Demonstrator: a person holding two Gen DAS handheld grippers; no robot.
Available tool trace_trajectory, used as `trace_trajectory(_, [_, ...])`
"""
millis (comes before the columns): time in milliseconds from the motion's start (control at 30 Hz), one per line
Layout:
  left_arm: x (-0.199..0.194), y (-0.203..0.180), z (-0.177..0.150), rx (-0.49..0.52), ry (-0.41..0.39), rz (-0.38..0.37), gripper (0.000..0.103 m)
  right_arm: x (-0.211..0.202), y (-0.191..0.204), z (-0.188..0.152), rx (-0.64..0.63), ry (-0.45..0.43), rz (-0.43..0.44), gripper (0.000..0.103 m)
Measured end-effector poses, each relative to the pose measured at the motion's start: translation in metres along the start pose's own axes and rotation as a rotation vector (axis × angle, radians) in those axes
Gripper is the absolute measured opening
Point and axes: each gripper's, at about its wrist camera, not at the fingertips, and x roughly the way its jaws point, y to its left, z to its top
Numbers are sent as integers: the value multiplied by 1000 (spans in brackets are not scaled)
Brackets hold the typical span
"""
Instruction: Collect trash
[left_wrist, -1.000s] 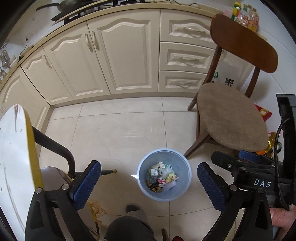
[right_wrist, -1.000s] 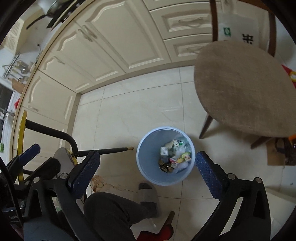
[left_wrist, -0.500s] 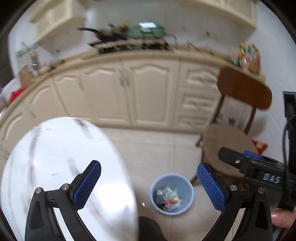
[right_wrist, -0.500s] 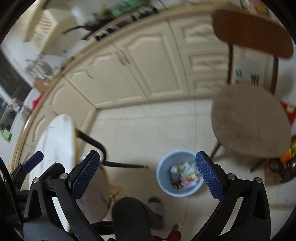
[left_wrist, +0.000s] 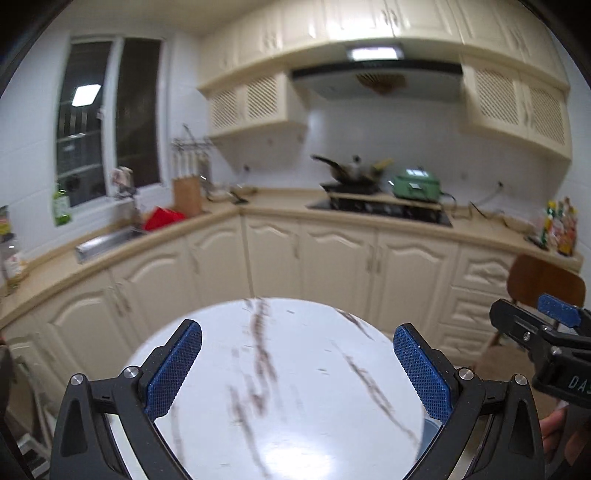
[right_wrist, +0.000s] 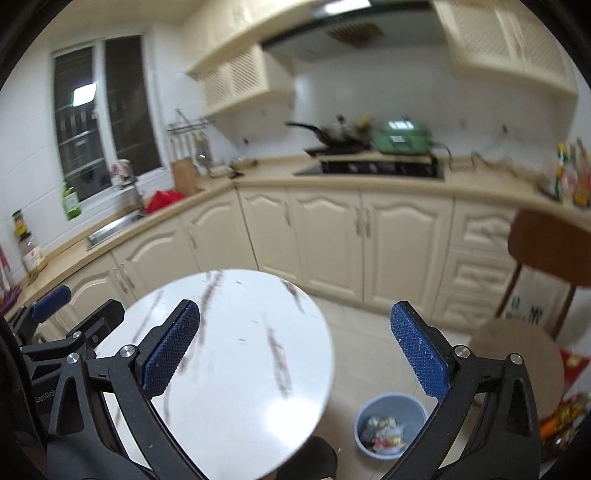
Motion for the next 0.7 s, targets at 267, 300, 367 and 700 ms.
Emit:
trace_trajectory(267, [-117, 11, -57, -79, -102, 119, 102, -46, 93, 4, -121, -104, 49, 103])
trace_trajectory(300, [-128, 11, -64, -92, -114, 129, 102, -52, 102, 2, -131, -118, 52, 103])
trace_trajectory(367, [-151, 13, -79, -116, -130, 148, 102, -65, 113, -2, -147, -139, 57, 103])
trace_trajectory(700, [-228, -25, -120, -102, -174, 284, 102, -113, 147, -22, -195, -216, 50, 103])
